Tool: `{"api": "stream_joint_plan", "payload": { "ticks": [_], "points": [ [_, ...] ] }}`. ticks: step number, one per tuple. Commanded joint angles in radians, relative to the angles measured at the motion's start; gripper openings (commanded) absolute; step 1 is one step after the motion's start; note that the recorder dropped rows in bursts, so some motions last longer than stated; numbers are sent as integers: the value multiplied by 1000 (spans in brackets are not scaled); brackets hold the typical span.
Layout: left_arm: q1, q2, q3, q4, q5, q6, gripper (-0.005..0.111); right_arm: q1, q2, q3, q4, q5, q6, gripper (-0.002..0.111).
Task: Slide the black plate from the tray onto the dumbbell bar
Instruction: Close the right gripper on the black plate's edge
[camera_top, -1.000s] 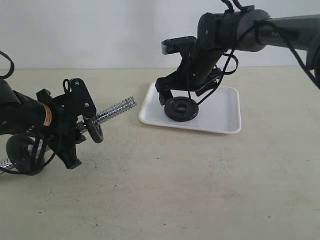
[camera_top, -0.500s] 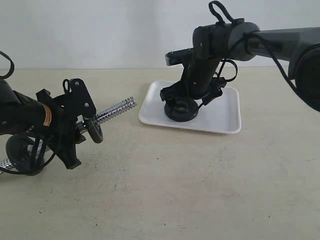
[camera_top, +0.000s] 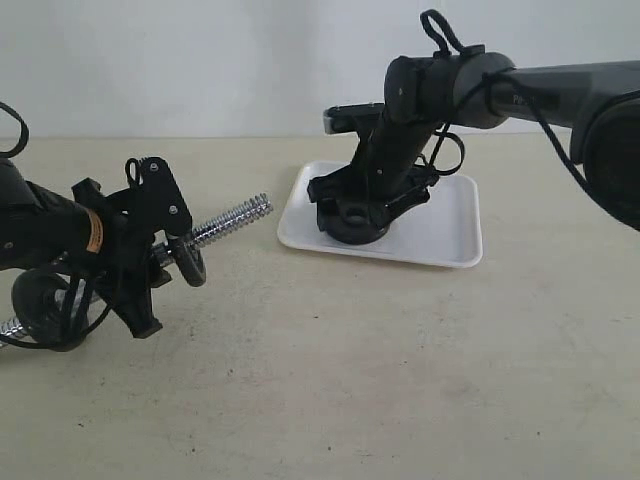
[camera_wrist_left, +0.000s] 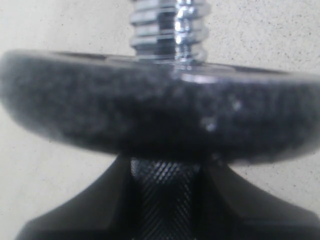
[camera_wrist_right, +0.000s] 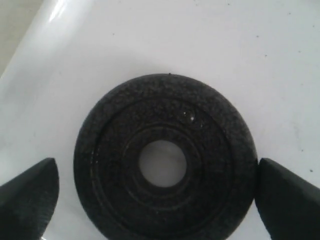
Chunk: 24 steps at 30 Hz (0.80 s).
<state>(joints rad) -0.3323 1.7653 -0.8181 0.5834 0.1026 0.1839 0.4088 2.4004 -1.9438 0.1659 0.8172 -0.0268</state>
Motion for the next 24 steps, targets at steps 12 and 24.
{"api": "stream_joint_plan", "payload": {
  "ticks": [12, 24],
  "points": [
    [2, -42, -24, 0, -57, -12, 4, 2, 65, -4, -97, 33, 107, 93],
    [2, -42, -24, 0, -53, -12, 4, 2, 63, -4, -178, 126, 139, 93]
  ]
}}
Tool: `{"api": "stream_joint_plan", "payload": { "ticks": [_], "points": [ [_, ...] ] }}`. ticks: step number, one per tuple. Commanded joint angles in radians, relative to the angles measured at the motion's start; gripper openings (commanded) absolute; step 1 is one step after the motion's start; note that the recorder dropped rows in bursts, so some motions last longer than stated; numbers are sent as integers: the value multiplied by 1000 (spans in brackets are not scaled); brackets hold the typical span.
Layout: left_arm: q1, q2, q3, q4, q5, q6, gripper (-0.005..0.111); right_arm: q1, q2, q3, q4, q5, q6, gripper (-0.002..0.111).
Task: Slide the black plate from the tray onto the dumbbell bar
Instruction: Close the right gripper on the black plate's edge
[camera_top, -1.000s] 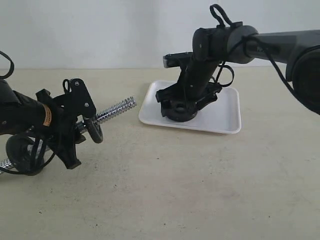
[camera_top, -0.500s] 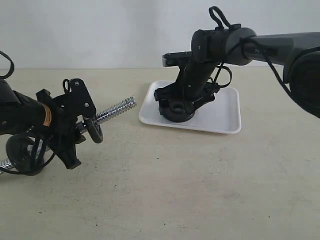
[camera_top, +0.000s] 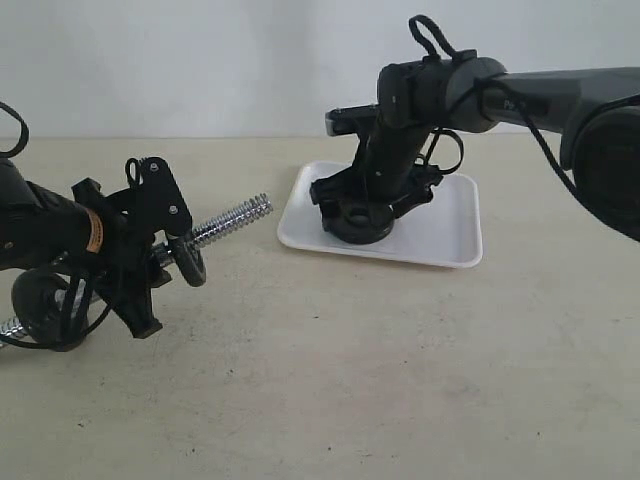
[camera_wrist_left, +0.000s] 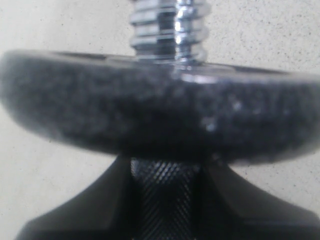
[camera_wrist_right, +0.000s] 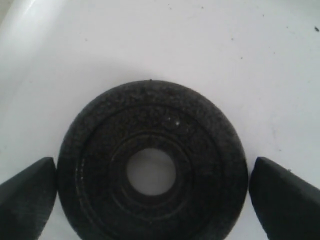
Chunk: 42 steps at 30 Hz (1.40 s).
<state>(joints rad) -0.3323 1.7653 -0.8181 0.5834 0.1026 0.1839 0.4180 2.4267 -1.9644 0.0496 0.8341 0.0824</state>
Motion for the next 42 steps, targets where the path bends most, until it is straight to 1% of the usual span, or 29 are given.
{"api": "stream_joint_plan", "payload": {
  "ticks": [1, 4, 20, 29, 32, 33, 35, 37, 38, 42],
  "points": [
    [2, -42, -24, 0, -53, -12, 4, -7, 36, 17, -90, 119, 49, 93],
    [2, -42, -24, 0, -53, -12, 4, -7, 36, 17, -144, 130, 76, 93],
    [2, -42, -24, 0, -53, -12, 4, -7, 36, 17, -138, -3, 65, 93],
    [2, -42, -24, 0, -53, -12, 4, -7, 36, 17, -107, 3, 60, 93],
    [2, -42, -24, 0, -53, -12, 4, -7, 36, 17, -107, 17, 60, 91],
    [2, -42, -24, 0, -53, -12, 4, -7, 36, 17, -107, 24, 60, 86],
    [2, -42, -24, 0, -53, -12, 4, -7, 36, 17, -107, 41, 68, 54],
    [2, -42, -24, 0, -53, -12, 4, -7, 36, 17, -107, 55, 68, 13],
    [2, -42, -24, 0, -53, -12, 4, -7, 36, 17, -107, 64, 72, 0],
    [2, -42, -24, 0, -51, -12, 4, -9, 31, 17, -109, 98, 61, 0]
  ]
}}
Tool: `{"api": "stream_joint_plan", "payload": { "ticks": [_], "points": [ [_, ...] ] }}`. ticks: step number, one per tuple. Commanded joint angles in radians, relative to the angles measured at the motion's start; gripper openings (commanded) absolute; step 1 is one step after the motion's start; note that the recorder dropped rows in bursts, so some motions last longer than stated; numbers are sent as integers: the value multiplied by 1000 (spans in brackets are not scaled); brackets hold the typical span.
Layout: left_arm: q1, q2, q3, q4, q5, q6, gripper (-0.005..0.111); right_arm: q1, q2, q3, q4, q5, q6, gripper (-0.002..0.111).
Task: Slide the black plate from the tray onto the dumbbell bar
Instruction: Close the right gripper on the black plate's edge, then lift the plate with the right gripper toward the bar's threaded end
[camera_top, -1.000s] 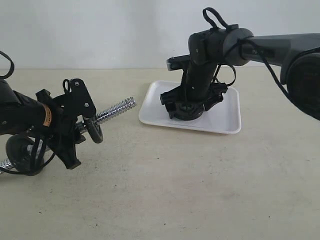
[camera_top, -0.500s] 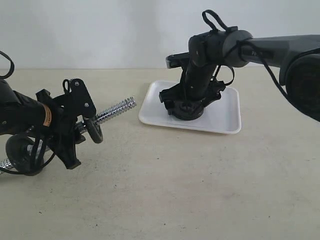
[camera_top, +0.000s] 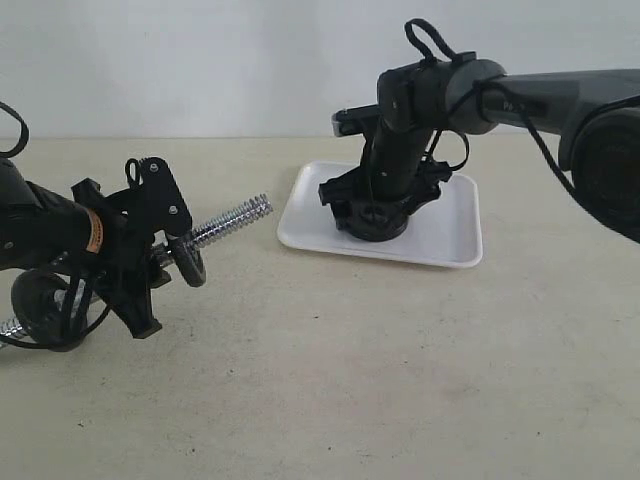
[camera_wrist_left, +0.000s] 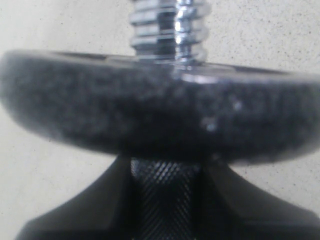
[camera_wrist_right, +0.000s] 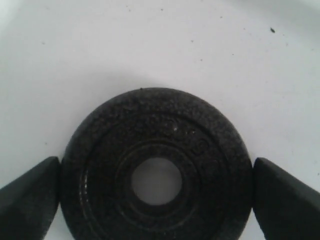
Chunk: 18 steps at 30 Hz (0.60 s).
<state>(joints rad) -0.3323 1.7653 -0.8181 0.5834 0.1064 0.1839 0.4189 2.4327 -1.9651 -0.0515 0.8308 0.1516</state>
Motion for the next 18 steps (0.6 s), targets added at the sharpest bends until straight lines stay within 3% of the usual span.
{"api": "stream_joint_plan", "payload": {
  "ticks": [1, 11, 18],
  "points": [
    [2, -42, -24, 0, -54, -12, 4, -10, 15, 17, -8, 103, -8, 0],
    [2, -42, -24, 0, -54, -12, 4, -20, -127, 17, -86, 90, -8, 0],
    [2, -42, -24, 0, -54, -12, 4, -24, -187, 17, -44, 131, -76, 0]
  ]
}}
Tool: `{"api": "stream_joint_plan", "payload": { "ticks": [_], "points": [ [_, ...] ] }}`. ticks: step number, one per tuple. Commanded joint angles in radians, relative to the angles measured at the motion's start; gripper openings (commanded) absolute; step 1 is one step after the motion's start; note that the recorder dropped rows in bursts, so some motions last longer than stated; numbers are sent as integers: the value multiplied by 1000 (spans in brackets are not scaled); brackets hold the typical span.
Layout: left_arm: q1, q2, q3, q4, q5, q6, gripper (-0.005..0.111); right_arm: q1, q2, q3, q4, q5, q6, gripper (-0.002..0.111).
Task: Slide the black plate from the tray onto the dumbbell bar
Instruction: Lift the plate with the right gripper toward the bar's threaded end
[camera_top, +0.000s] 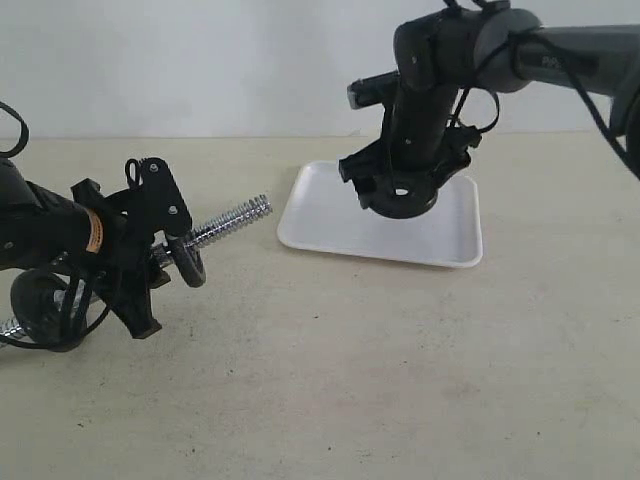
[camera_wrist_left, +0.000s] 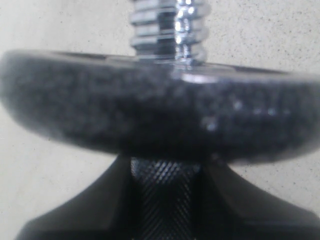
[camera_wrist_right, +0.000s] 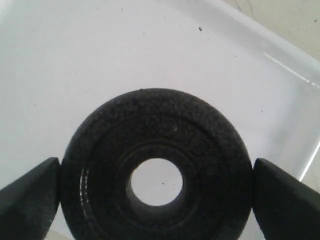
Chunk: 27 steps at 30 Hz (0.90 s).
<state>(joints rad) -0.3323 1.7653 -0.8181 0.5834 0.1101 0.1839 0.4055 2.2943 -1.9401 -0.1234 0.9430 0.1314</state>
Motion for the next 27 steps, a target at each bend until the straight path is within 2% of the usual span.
{"api": "stream_joint_plan", "payload": {
  "ticks": [1, 10, 14, 19, 27],
  "points": [
    [2, -42, -24, 0, -58, -12, 4, -14, -51, -8, 62, 35, -83, 0],
    [2, -42, -24, -4, -58, -12, 4, -136, -51, -8, 611, 144, -403, 0],
    [2, -42, -24, -12, -58, -12, 4, -180, -51, -8, 797, 226, -520, 0],
    [2, -42, -24, -23, -58, -12, 4, -197, -51, -8, 953, 278, -633, 0],
    [2, -42, -24, -47, -66, -12, 4, -197, -51, -8, 1105, 278, -630, 0]
  ]
}}
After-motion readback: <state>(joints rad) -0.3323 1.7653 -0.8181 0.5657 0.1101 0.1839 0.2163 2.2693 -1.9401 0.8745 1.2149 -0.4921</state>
